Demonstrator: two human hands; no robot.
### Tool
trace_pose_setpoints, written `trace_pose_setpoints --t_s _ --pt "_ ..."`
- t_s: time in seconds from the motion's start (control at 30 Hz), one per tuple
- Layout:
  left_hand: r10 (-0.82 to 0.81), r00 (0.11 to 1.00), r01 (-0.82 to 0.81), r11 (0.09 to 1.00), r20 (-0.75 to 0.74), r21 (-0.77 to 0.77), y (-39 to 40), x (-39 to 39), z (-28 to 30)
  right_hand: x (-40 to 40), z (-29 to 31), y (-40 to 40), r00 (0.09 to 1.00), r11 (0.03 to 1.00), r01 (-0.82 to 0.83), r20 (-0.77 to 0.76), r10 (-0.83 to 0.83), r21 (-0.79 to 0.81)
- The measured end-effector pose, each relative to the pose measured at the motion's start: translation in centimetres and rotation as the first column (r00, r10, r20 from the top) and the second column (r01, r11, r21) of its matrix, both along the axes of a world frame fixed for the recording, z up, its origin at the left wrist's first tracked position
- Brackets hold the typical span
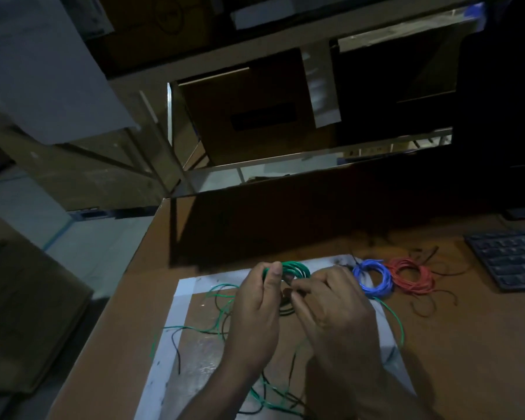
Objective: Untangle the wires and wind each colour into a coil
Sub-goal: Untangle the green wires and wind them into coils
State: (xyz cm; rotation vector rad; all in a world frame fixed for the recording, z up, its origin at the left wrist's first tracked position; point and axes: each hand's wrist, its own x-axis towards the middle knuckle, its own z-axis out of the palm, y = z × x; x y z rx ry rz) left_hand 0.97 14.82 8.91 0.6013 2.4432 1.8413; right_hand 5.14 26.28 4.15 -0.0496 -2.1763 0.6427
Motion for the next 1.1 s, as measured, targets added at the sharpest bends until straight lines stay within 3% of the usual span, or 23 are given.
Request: trace_pose_setpoints --t_s 0.2,0.33,0.43,0.57,0.7,0.77,0.9,1.1 --pt "0.012 0.997 -0.024 0.988 0.081 0.153 2.7 2.9 0.7 0.9 -0.7 1.7 0.995 0.995 0.086 -0.043 -0.084 0.045" --pt "0.032 0.994 -0.053 0.975 0.102 0.215 3.8 4.0 0.3 1.6 -0.3 2.5 0.998 0.998 0.061 -0.030 -0.060 0.028" --pt "0.024 0.994 -0.047 0.976 0.110 0.214 3.8 4.1 0.0 2.1 0.8 2.9 0.992 0.985 -0.108 0.048 0.116 -0.137" --pt "0.032 0.999 -0.035 0.992 0.025 0.118 3.2 3.4 -0.1 2.2 1.4 3.9 0.901 0.888 -0.285 0.216 0.377 -0.361" --pt "-0.011 0.999 0.012 0.999 -0.032 0.031 2.7 3.1 -0.5 2.9 1.7 4.7 0.849 0.833 -0.320 0.254 0.464 -0.451" --pt "-0.041 0.999 0.041 0.997 -0.004 0.063 2.7 3.0 -0.4 3.0 1.6 5.1 0.882 0.848 -0.286 0.224 0.415 -0.447" --pt "-0.111 0.987 0.096 0.987 0.118 0.125 2.8 3.1 -0.4 3.0 1.2 5.5 0.971 0.962 -0.131 0.163 0.173 -0.239" --pt "-0.213 0.909 0.081 0.934 0.358 0.349 4.0 5.0 -0.7 4.2 0.6 3.4 0.994 0.865 -0.050 0.063 0.094 -0.500"
